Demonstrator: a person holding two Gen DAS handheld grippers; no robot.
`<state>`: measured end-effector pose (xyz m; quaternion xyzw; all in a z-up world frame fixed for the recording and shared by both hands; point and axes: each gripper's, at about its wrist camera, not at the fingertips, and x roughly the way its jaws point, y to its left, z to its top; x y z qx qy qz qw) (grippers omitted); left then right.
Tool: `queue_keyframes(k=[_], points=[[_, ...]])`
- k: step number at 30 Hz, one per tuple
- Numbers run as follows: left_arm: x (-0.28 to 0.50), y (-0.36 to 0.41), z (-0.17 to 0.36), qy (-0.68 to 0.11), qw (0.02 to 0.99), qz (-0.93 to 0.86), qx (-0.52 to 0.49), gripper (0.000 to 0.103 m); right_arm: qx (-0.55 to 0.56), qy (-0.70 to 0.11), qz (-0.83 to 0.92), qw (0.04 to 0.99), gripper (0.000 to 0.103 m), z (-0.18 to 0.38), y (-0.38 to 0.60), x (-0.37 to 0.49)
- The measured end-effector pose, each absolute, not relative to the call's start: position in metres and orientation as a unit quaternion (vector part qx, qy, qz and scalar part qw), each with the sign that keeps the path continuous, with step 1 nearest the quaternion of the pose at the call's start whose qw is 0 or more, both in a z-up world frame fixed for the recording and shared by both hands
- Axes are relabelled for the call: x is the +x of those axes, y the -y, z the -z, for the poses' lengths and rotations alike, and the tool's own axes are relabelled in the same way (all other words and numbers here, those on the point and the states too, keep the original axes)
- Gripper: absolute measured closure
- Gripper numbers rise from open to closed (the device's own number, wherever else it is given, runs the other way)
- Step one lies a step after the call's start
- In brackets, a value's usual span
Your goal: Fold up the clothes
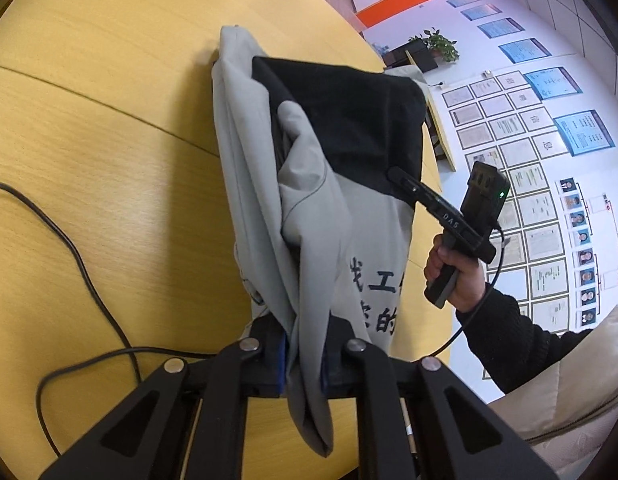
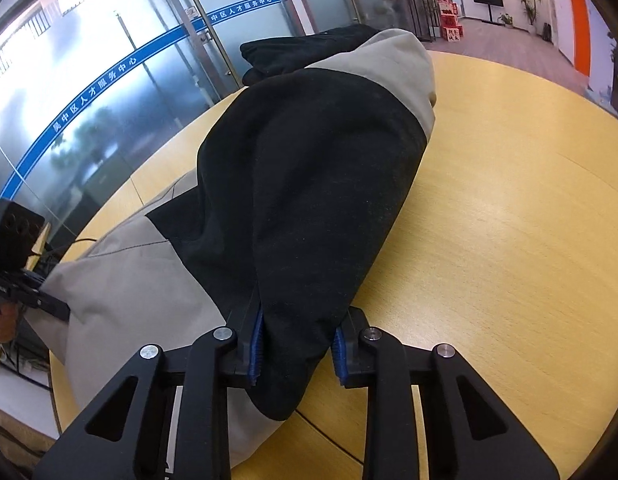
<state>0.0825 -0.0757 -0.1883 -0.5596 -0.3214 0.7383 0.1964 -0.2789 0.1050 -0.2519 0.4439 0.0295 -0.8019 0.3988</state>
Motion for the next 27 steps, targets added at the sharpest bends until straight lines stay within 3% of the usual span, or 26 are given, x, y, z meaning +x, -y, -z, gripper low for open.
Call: queue_keyframes(k=[9,17,27], points=[[0.083,0.044,0.166,0.320,0.203,-0.760,-0.528,0.092,0.470,-0.037,0.801,0.368,0.079,0.269,-0.125,-0.276],[0.070,0.051,0.166,0.333,0.206,-0.759,-0.520,0.092,0.430,-0.044,0.817,0.381,0.082,0.246,-0.104,-0.268],[0.044,0.149,0.104,0.341,0.179,-0.805,-0.451,0.092,0.337,-0.038,0.829,0.445,0.084,0.179,0.016,-0.294]])
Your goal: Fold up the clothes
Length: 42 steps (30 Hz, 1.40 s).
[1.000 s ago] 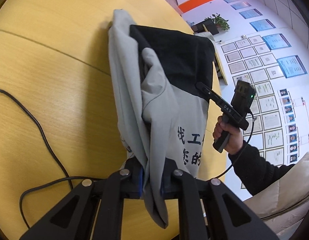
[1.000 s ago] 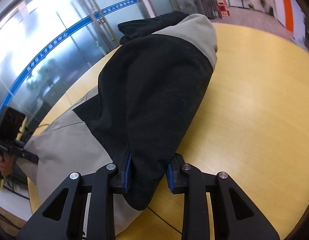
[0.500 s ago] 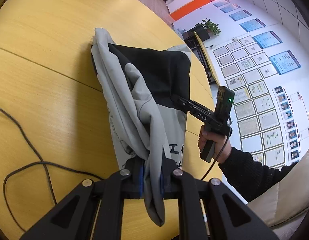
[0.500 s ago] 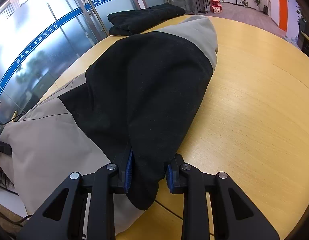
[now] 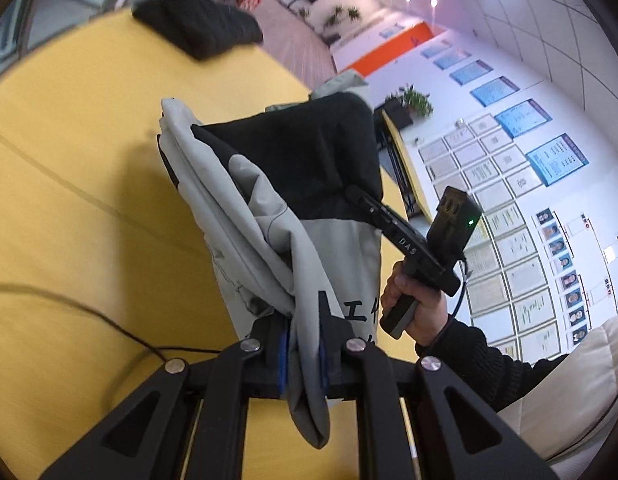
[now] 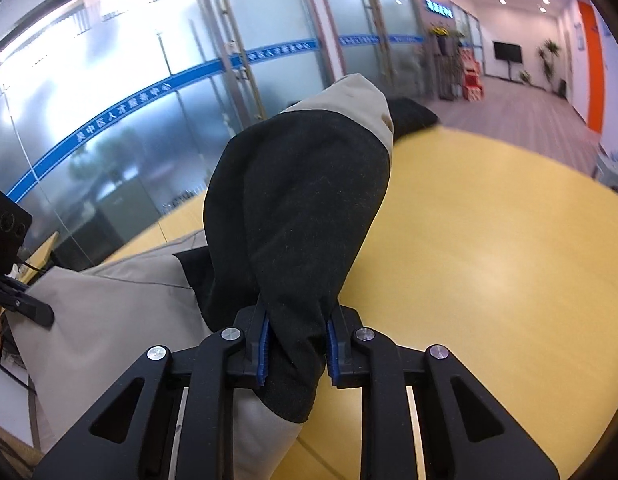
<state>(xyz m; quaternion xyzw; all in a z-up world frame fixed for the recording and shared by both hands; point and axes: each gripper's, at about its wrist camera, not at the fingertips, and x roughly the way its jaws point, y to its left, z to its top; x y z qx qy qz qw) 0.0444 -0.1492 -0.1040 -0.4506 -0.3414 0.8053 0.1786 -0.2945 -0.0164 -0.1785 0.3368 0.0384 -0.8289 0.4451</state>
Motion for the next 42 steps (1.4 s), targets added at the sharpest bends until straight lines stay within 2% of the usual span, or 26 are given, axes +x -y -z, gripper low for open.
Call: queue_keyframes(k=[9,12,17,21,29,30,32,33,35,39,42], points=[[-0.031,0.297,0.083,0.308,0.174,-0.837,-0.418,0.092,0.315,0.025,0.845,0.430,0.084,0.171,0.164,-0.345],[-0.076,0.347,0.101,0.292,0.175,-0.840,-0.421,0.092,0.328,0.057,0.848,0.412,0.084,0.196,0.213,-0.377],[-0.143,0.415,0.176,0.288,0.164,-0.827,-0.454,0.093,0.388,0.052,0.843,0.369,0.084,0.269,0.271,-0.434],[-0.158,0.434,0.206,0.297,0.147,-0.825,-0.457,0.093,0.407,0.060,0.848,0.333,0.082,0.297,0.281,-0.454],[-0.172,0.438,0.228,0.282,0.144,-0.823,-0.472,0.091,0.408,0.024,0.854,0.321,0.080,0.297,0.283,-0.460],[-0.172,0.438,0.231,0.274,0.142,-0.823,-0.477,0.090,0.414,0.024,0.851,0.322,0.077,0.299,0.280,-0.463],[-0.166,0.439,0.232,0.259,0.132,-0.824,-0.486,0.077,0.433,0.025,0.842,0.321,0.067,0.303,0.277,-0.469],[-0.156,0.438,0.227,0.253,0.125,-0.826,-0.488,0.076,0.439,0.019,0.840,0.318,0.059,0.301,0.276,-0.470],[-0.133,0.439,0.213,0.245,0.109,-0.832,-0.486,0.075,0.426,-0.001,0.841,0.333,0.051,0.288,0.268,-0.457],[-0.075,0.443,0.172,0.225,0.074,-0.850,-0.470,0.068,0.366,-0.037,0.846,0.387,0.029,0.246,0.235,-0.406],[-0.015,0.441,0.123,0.206,0.036,-0.867,-0.452,0.066,0.327,-0.050,0.839,0.432,0.027,0.205,0.196,-0.356]])
